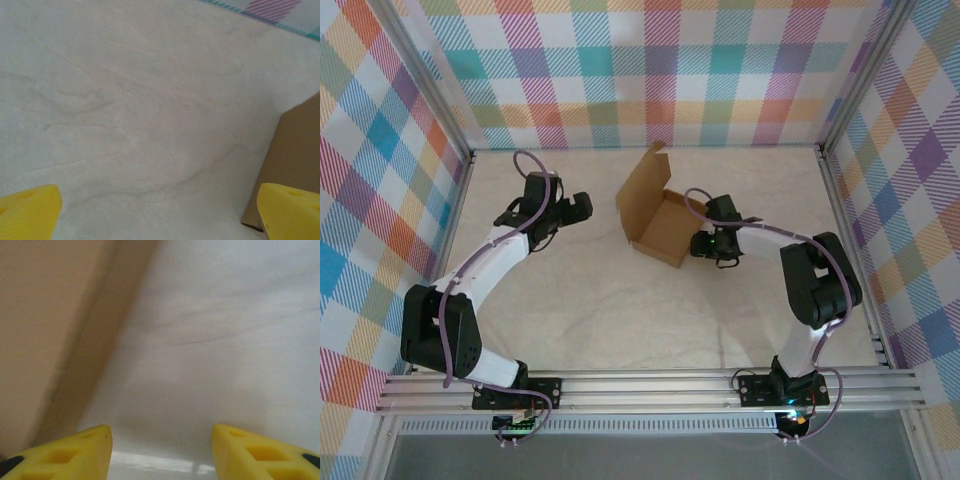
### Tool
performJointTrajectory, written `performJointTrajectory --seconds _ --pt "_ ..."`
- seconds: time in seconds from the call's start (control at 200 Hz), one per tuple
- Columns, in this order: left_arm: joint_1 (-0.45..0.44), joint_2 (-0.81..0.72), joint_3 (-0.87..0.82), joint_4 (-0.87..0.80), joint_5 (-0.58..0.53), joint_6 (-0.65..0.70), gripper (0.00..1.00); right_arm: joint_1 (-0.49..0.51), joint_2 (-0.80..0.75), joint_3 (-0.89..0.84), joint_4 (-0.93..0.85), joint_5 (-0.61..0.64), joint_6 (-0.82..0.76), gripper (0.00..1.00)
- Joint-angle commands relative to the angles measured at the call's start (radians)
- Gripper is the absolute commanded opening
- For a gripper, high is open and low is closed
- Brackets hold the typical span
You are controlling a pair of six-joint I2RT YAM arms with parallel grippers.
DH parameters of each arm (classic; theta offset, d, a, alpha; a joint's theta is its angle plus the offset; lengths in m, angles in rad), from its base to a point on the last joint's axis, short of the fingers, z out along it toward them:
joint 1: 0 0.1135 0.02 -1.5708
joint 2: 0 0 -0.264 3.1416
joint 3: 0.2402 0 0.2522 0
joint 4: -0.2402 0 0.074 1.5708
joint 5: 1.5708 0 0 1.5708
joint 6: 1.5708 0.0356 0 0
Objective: Fold the paper box
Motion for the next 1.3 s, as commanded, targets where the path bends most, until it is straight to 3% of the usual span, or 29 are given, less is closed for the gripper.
performJointTrajectory --seconds 0.0,0.1,0.17,0.35,0.45,0.675,0.87,1.295 --pt "-0.003 -0.035 -0.054 0.041 -0.054 -0.169 1.0 0.09 0.051 0.067 0.036 -0.042 0.03 0.55" --pt "-0.005 -0.054 -0.093 0.041 -0.057 -0.253 1.0 0.149 0.074 0.1 0.076 -0.107 0.0 0.64" --pt "-0.032 -0.065 -0.099 -0.002 -0.13 -0.331 1.0 0.18 0.059 0.093 0.131 -0.122 -0.051 0.7" --pt "-0.222 0.016 0.037 -0.331 -0.386 -0.582 0.96 0.173 -0.089 -0.062 0.333 -0.152 -0.104 0.82" --pt "-0.311 0.144 0.153 -0.449 -0.426 -0.655 0.95 0.157 -0.157 -0.123 0.372 -0.147 -0.103 0.84" --pt "-0.362 0.462 0.494 -0.603 -0.379 -0.539 0.83 0.149 -0.23 -0.198 0.383 -0.12 -0.106 0.84" --pt "-0.362 0.608 0.637 -0.636 -0.317 -0.503 0.67 0.145 -0.256 -0.243 0.397 -0.104 -0.102 0.85" --pt "-0.349 0.691 0.66 -0.64 -0.242 -0.503 0.36 0.118 -0.341 -0.271 0.383 -0.074 -0.109 0.85"
